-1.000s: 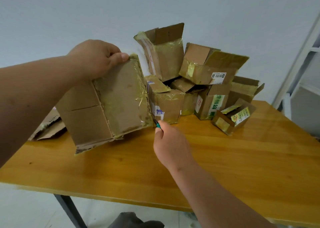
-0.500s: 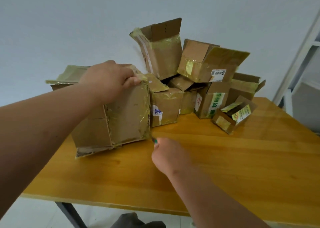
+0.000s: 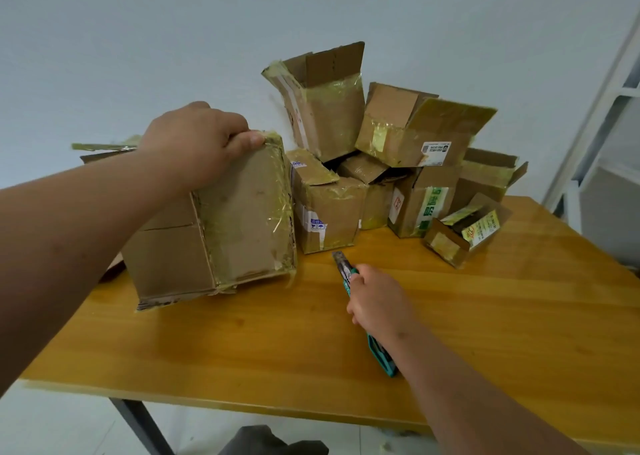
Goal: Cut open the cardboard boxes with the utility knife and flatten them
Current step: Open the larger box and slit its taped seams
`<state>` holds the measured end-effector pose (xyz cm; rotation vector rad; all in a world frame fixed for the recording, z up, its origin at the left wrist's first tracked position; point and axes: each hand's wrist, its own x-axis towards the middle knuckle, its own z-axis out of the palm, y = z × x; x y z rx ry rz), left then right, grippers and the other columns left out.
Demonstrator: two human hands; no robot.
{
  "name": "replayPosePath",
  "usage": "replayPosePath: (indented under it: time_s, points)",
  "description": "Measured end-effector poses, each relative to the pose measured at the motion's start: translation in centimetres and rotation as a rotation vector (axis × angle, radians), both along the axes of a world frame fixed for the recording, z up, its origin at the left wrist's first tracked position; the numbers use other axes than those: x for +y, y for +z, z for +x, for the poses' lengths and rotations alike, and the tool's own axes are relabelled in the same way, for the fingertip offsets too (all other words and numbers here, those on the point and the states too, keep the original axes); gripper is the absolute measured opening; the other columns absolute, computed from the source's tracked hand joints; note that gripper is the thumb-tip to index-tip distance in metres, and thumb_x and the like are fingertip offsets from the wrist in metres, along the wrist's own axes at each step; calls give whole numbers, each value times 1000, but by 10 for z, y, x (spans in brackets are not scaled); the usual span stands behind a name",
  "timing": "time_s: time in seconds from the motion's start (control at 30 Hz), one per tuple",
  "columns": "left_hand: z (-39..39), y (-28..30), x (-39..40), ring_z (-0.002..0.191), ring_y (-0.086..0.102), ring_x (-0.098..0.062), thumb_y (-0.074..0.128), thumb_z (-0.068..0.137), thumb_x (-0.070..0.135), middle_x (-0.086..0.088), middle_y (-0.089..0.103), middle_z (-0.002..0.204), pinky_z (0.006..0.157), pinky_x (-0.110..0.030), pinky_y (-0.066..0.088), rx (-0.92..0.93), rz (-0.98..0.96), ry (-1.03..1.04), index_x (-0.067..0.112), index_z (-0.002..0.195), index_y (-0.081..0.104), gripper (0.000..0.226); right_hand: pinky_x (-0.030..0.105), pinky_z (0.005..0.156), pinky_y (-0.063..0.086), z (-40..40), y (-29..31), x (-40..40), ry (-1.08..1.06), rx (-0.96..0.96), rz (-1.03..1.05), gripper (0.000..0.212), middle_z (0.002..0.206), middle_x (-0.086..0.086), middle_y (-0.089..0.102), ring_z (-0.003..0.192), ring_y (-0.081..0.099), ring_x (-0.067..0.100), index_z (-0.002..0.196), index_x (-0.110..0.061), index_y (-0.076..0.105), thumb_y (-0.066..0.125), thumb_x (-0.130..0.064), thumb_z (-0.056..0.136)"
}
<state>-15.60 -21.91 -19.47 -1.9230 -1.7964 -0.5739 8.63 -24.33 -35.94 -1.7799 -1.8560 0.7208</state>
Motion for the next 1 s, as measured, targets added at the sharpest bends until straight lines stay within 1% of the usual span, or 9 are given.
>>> replayPosePath:
  time_s: [0.1, 0.17, 0.23, 0.33, 0.47, 0.6, 0.73, 0.9, 1.0]
  points:
    - [2, 1, -4, 87, 49, -25, 26, 93, 65, -5, 49, 88, 67, -34, 36, 24, 18, -7, 28, 106, 64, 55, 25, 51, 47, 13, 2, 1, -40, -31, -30, 30, 84, 0, 62, 63, 60, 13, 135, -21, 39, 37, -29, 106]
    - [2, 3, -8, 92, 53, -28, 25, 92, 65, -6, 50, 89, 68, -34, 36, 35, 37, -9, 29, 108, 64, 56, 23, 46, 35, 20, 1, 2, -2, -142, -30, 21, 80, -2, 57, 56, 50, 10, 126, -21, 41, 35, -29, 107]
    - [0, 4, -12, 97, 53, -27, 24, 92, 65, -5, 52, 88, 69, -35, 36, 27, 51, -10, 29, 109, 64, 56, 27, 58, 39, 27, 2, 3, 25, -277, 21, 19, 84, -3, 57, 64, 53, 12, 121, -23, 43, 33, -30, 107]
    - [-2, 6, -21, 95, 51, -24, 25, 92, 65, -4, 51, 88, 71, -34, 35, -9, 57, -10, 30, 112, 64, 56, 41, 93, 38, 36, 0, 3, 28, -542, 94, 28, 118, 0, 55, 106, 56, 22, 125, -28, 53, 33, -33, 106]
    - [-6, 3, -34, 98, 50, -22, 19, 85, 69, -4, 54, 91, 71, -34, 34, -41, 32, -22, 31, 116, 64, 66, 42, 97, 34, 42, -6, 0, -8, -648, 149, 33, 119, -1, 52, 114, 48, 22, 123, -32, 60, 32, -36, 106]
    - [-5, -2, -46, 88, 43, -17, 26, 93, 62, -5, 55, 92, 70, -34, 35, -42, 6, -32, 31, 120, 64, 56, 42, 105, 37, 22, 2, -7, 0, -405, 217, 39, 126, -1, 51, 118, 50, 18, 138, -30, 52, 34, -42, 105]
    - [-1, -4, -61, 95, 50, -24, 28, 97, 54, -2, 51, 87, 71, -33, 31, 31, 31, -61, 31, 124, 63, 50, 43, 98, 52, -14, 13, -18, 214, -44, 174, 58, 149, 1, 38, 120, 52, 17, 152, -31, 32, 49, -45, 98]
    - [-10, 7, -85, 87, 47, -23, 27, 100, 48, -4, 55, 86, 78, -33, 29, 25, 108, -70, 28, 124, 63, 48, 55, 116, 31, -50, 27, -42, 461, 185, 40, 97, 164, -9, 11, 147, 25, 26, 157, -41, 0, 60, -66, 85]
    - [-19, 9, -98, 87, 48, -22, 28, 102, 48, 4, 52, 83, 83, -35, 29, 3, 118, -96, 27, 122, 63, 46, 50, 118, 29, -66, 30, -53, 503, 257, 83, 104, 162, -14, 18, 147, 25, 20, 156, -43, 2, 68, -66, 79]
